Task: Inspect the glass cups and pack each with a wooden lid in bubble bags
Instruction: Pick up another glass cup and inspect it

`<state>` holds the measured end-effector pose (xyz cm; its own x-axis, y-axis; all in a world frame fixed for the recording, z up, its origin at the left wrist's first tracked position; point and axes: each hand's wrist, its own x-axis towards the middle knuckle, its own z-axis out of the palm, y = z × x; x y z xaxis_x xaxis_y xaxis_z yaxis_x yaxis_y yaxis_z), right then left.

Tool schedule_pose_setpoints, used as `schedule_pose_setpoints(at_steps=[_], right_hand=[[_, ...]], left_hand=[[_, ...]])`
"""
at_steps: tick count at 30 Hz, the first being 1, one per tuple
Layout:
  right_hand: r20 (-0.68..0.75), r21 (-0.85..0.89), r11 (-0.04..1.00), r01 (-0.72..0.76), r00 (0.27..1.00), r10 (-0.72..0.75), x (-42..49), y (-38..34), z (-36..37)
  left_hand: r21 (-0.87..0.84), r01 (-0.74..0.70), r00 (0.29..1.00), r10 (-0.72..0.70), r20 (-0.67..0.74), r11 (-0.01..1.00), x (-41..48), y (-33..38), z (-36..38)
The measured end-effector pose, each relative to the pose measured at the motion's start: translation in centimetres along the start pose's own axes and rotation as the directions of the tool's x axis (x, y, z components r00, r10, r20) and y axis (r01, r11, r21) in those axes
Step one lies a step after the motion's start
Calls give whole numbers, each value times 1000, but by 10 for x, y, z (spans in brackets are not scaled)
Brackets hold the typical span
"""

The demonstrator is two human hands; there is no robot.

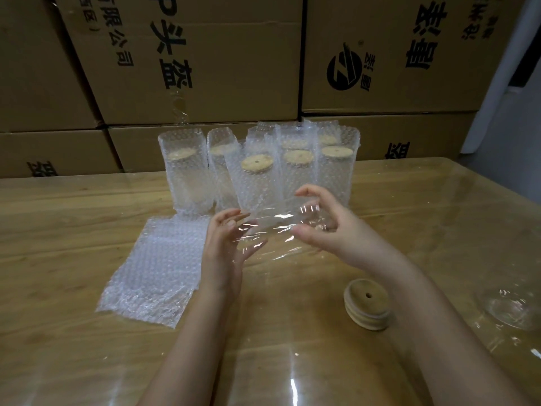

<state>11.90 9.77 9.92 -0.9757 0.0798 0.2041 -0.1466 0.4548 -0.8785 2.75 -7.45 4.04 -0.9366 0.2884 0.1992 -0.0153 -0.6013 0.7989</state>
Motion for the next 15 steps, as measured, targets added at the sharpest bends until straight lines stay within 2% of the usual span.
schedule_pose_setpoints(at_steps=[5,10,12,15], right_hand=[[124,-248,922,297,954,-274,-7,-16,2],[140,-328,890,315,948,-285,-9,-21,2],[76,-307,901,306,952,-297,-8,-21,4],[-111,-243,929,279,943,-312,-5,-19,12]], left_hand=[[-121,156,987,-161,-30,980,3,17,-3],[-127,416,904,-425,-50,900,3,22,4],[-106,401,907,-411,-91,910,2,20,7],[-20,219,970,-220,-105,976,1,18,12]])
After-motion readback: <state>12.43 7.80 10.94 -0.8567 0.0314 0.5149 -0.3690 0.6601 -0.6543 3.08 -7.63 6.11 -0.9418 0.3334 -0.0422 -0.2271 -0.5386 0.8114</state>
